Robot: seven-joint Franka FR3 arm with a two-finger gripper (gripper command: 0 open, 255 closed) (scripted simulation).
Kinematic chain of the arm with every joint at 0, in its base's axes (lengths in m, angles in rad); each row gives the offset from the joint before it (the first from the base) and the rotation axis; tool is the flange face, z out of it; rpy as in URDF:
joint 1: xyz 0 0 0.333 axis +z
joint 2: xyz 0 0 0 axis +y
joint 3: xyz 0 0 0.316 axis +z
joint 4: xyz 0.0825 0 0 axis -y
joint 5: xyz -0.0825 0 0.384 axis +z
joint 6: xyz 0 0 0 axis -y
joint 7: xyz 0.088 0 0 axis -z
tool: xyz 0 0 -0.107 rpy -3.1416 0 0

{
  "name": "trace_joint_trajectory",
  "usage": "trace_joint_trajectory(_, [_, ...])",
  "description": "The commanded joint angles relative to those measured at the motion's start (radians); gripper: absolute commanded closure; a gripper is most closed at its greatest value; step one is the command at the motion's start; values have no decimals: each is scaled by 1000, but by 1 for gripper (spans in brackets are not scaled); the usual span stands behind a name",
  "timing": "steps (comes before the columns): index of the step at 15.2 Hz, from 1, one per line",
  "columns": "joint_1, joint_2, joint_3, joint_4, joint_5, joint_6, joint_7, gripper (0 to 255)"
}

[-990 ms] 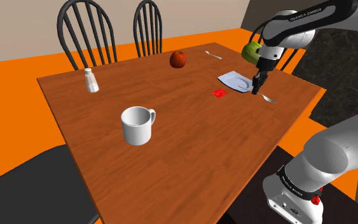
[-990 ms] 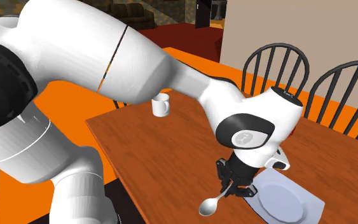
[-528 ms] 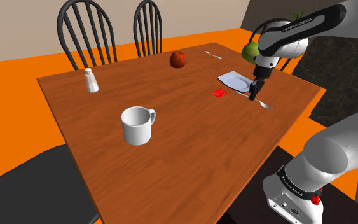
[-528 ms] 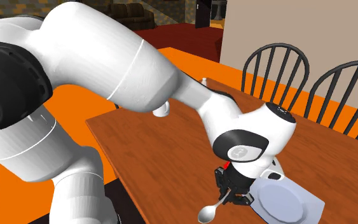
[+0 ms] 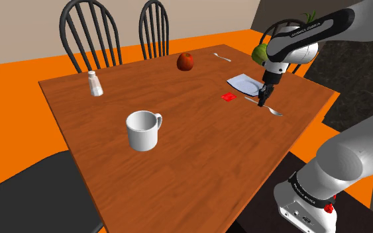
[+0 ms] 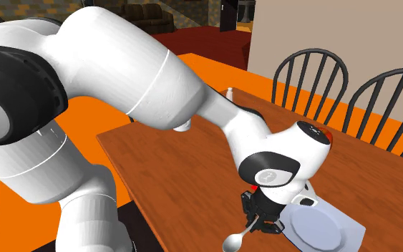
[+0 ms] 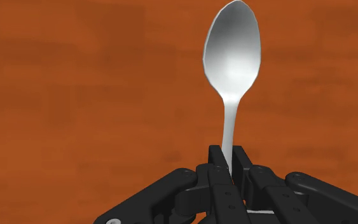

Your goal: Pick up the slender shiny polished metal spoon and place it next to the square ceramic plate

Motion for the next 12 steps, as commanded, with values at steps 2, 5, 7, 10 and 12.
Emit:
trace_joint_trajectory(2, [0, 0, 0, 0, 0, 0, 0, 0])
trace_joint_trajectory(5, [0, 0, 0, 0, 0, 0, 0, 0])
trace_joint_trajectory(7, [0, 0, 0, 0, 0, 0, 0, 0])
trace_joint_trajectory(10, [-2, -34, 3, 76, -8, -108, 7, 0])
trace_joint_trajectory(12, [-3, -40, 3, 97, -9, -136, 8, 0])
